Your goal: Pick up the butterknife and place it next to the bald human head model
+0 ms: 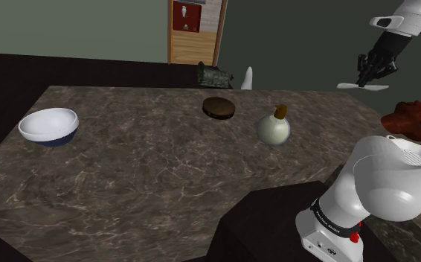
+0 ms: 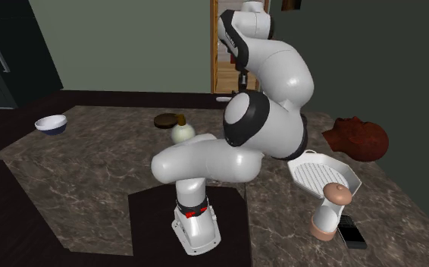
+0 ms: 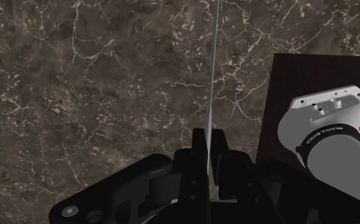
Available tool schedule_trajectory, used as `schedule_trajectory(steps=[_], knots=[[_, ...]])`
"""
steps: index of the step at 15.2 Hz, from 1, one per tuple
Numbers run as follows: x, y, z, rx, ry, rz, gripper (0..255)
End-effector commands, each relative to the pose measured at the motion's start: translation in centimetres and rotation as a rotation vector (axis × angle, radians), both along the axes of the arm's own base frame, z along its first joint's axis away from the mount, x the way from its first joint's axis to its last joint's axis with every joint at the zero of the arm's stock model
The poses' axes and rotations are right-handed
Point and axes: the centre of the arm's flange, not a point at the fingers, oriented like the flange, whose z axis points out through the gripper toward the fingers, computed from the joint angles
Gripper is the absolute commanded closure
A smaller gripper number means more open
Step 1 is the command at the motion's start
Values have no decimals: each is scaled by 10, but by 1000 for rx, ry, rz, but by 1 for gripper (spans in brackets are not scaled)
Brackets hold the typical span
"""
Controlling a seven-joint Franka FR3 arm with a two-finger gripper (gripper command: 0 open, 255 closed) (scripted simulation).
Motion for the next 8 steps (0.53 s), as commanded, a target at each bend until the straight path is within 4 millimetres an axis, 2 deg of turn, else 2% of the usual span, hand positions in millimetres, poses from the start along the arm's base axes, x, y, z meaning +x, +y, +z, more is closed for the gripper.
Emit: schedule_trajectory(steps=[1, 8], knots=[[-4, -25, 2, -1, 1, 0, 255], [-17, -117, 2, -1, 1, 0, 255]])
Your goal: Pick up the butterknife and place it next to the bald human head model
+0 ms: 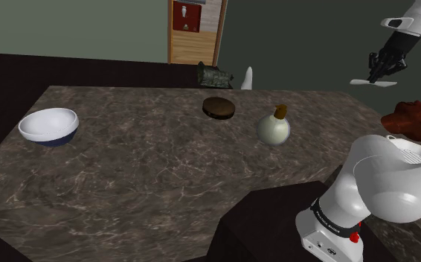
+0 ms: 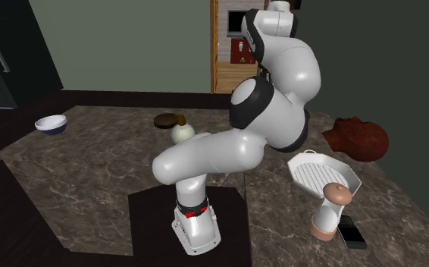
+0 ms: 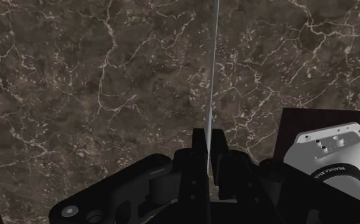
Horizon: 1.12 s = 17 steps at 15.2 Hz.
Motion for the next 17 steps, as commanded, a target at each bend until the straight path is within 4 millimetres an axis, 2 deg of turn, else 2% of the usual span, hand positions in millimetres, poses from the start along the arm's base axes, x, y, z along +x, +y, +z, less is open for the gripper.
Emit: schedule_trajectory(steps=[1, 11, 17], knots=[[-3, -28, 0, -1, 1, 0, 255], [-22, -161, 0, -1, 1, 0, 255], [-22, -161, -32, -1, 1, 0, 255]])
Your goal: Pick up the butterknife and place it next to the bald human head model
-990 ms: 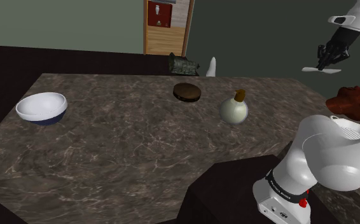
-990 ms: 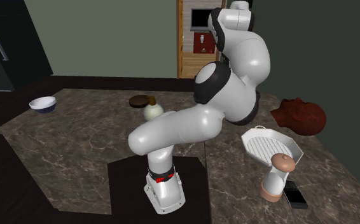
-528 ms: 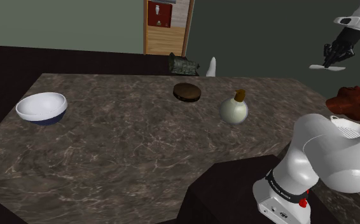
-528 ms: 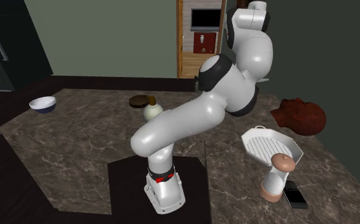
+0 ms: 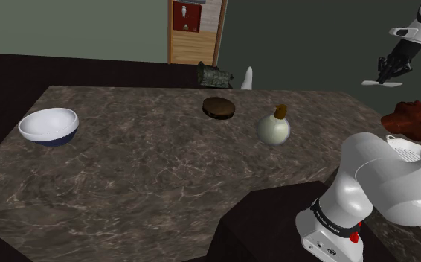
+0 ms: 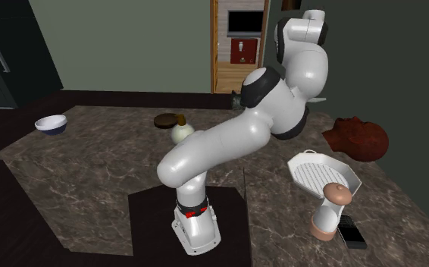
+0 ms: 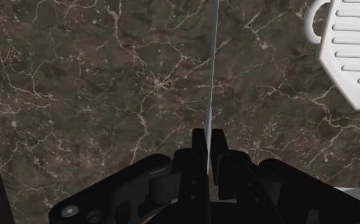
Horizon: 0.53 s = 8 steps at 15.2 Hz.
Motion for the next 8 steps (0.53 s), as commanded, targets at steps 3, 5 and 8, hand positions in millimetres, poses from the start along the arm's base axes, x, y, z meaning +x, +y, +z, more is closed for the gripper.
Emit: schedule_trajectory(steps=[3, 5, 8], knots=[[0, -1, -22, 0, 0, 0, 255], [0, -1, -32, 0, 0, 0, 255], [0, -1, -48, 0, 0, 0, 255]])
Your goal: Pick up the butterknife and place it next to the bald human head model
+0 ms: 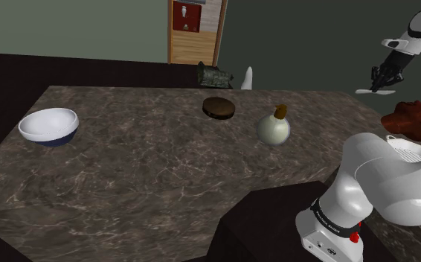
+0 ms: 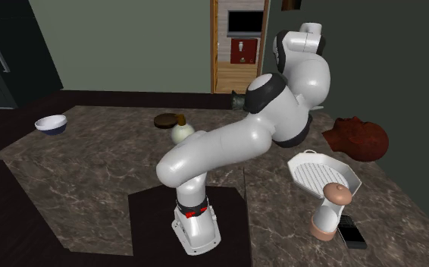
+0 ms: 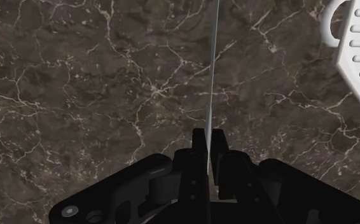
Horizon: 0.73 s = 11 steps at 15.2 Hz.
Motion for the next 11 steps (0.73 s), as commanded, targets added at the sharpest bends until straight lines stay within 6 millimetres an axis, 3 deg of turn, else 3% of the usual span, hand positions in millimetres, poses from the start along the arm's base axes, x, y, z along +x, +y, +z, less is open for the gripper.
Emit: schedule_trajectory(steps=[1, 11], knots=[[-1, -1, -11, 0, 0, 0, 255], [-1, -1, -64, 0, 0, 0, 255]])
